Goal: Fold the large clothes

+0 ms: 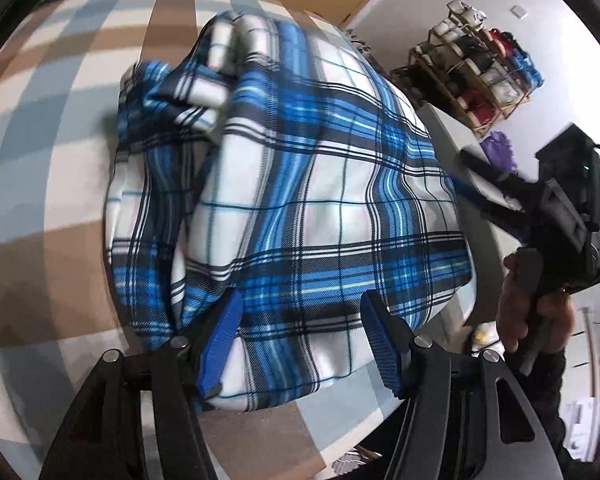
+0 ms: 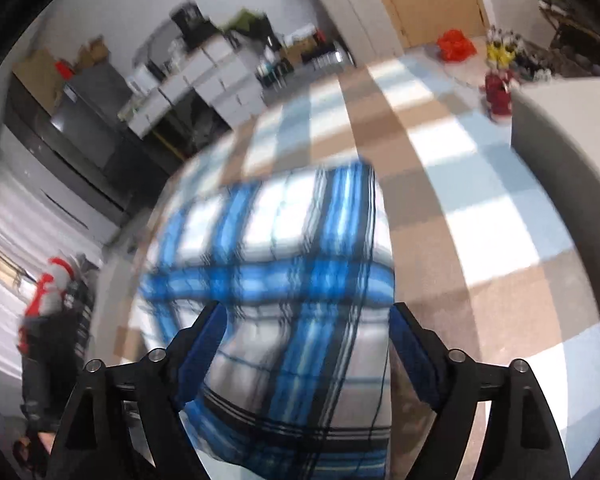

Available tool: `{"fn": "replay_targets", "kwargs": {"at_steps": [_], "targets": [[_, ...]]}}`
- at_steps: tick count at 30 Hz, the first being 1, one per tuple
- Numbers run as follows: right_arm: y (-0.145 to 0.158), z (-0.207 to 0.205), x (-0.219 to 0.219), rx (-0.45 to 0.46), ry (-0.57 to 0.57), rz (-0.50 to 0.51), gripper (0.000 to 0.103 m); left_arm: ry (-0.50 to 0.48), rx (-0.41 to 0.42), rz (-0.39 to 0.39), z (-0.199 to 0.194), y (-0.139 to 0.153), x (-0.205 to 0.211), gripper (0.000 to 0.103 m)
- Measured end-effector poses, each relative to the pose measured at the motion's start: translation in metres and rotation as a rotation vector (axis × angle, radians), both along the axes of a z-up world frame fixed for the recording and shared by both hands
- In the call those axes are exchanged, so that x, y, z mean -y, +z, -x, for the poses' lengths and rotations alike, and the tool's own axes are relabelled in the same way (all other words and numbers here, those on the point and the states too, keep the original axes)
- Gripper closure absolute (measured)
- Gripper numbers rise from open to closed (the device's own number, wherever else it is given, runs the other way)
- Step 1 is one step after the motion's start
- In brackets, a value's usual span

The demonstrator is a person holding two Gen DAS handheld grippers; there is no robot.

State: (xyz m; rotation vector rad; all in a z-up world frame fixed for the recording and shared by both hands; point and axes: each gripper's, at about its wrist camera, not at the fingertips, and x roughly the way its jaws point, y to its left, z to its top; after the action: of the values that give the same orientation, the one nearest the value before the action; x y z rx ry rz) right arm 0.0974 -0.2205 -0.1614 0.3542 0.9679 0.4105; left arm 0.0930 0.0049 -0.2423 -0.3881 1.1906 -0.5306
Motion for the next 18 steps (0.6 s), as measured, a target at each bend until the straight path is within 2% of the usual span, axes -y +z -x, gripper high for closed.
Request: {"fn": "replay_targets", "kwargs": {"at_steps": [3, 4, 5, 6, 9, 14, 15, 18], "targets": [[0.028, 0.008, 0.002, 0.121, -0.016, -0.076, 0.012, -0.002, 0.024, -0.03, 0.003, 0.003, -0.003, 0.052], [0.037, 0.01, 0.0, 0.151, -0.018, -0.109, 0.007, 0.007, 0.027, -0.054, 0.005, 0.003, -0.003, 0.052], [0.042, 0.008, -0.004, 0.16, -0.015, -0.127, 0.001, 0.023, 0.03, -0.069, 0.011, 0.003, -0.009, 0.052], [0.048, 0.005, -0.011, 0.155, -0.001, -0.14, 0.0, 0.03, 0.028, -0.085, 0.012, 0.005, -0.012, 0.052], [0.053, -0.02, -0.042, 0.047, 0.065, -0.16, 0.0, 0.034, 0.02, -0.08, 0.013, 0.003, -0.017, 0.052], [0.044, -0.079, -0.117, -0.244, 0.259, -0.299, 0.001, 0.047, 0.015, -0.072, 0.012, 0.0, -0.016, 0.052], [0.039, -0.09, -0.135, -0.299, 0.284, -0.289, 0.001, 0.049, 0.015, -0.075, 0.011, 0.0, -0.015, 0.052], [0.017, -0.117, -0.159, -0.399, 0.227, -0.197, 0.001, 0.057, 0.02, -0.079, 0.018, -0.001, -0.022, 0.052]]}}
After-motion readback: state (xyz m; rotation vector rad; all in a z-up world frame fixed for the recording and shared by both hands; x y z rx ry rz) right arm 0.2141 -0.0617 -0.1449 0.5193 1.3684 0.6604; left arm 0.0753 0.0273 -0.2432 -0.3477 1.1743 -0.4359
